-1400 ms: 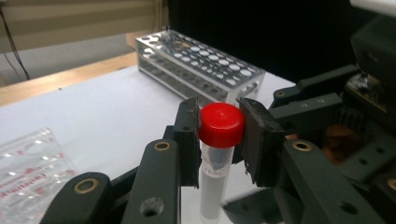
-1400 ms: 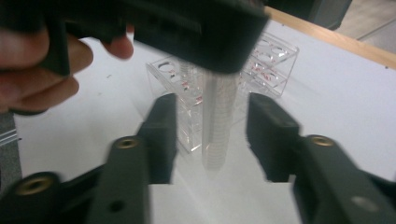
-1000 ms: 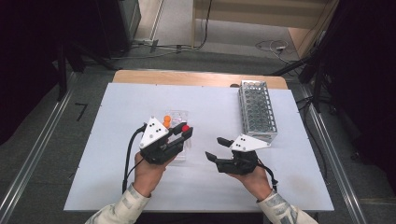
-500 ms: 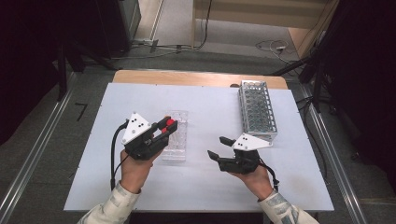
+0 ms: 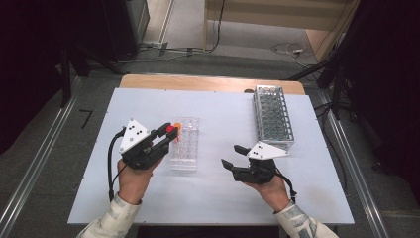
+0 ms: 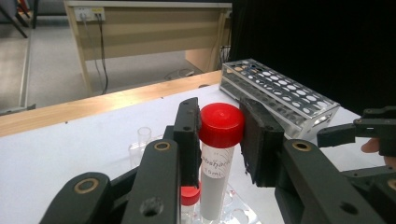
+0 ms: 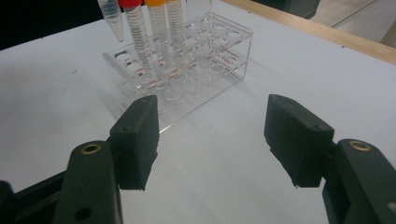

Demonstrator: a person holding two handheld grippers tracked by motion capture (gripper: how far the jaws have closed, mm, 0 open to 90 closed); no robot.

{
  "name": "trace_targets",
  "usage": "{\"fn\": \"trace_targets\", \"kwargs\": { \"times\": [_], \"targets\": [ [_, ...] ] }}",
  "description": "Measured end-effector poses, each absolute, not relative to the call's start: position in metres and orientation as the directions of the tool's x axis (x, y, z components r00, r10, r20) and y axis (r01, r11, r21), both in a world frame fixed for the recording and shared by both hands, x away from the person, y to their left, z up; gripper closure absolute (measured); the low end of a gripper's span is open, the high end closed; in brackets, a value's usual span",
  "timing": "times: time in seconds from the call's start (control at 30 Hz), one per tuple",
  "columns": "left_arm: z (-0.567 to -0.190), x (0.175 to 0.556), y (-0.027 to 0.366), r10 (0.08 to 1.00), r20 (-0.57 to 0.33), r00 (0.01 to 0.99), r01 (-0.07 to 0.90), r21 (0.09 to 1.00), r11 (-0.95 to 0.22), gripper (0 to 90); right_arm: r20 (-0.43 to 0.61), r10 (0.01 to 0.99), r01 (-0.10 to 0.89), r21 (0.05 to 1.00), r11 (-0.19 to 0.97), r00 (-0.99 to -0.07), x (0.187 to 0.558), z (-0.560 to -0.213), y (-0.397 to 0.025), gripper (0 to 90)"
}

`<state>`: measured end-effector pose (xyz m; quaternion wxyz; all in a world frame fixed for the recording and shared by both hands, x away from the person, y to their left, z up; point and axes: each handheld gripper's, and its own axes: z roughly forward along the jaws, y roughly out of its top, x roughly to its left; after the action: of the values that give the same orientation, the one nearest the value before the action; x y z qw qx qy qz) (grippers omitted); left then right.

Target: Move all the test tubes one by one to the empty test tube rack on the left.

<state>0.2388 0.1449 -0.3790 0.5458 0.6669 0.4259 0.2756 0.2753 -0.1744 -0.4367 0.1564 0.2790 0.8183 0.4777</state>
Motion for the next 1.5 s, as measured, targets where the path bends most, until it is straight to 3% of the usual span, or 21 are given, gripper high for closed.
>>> {"fn": "trace_targets", "kwargs": {
  "times": [1.5],
  "targets": [
    [-0.415,0.241,0.139,0.883,-0.075,0.463,0.322,0.942,-0.089,69.3,0.014,0.608,0.317,0.863,0.394,-0.794,0.276,-0.439,-0.173,33.3]
  ]
}}
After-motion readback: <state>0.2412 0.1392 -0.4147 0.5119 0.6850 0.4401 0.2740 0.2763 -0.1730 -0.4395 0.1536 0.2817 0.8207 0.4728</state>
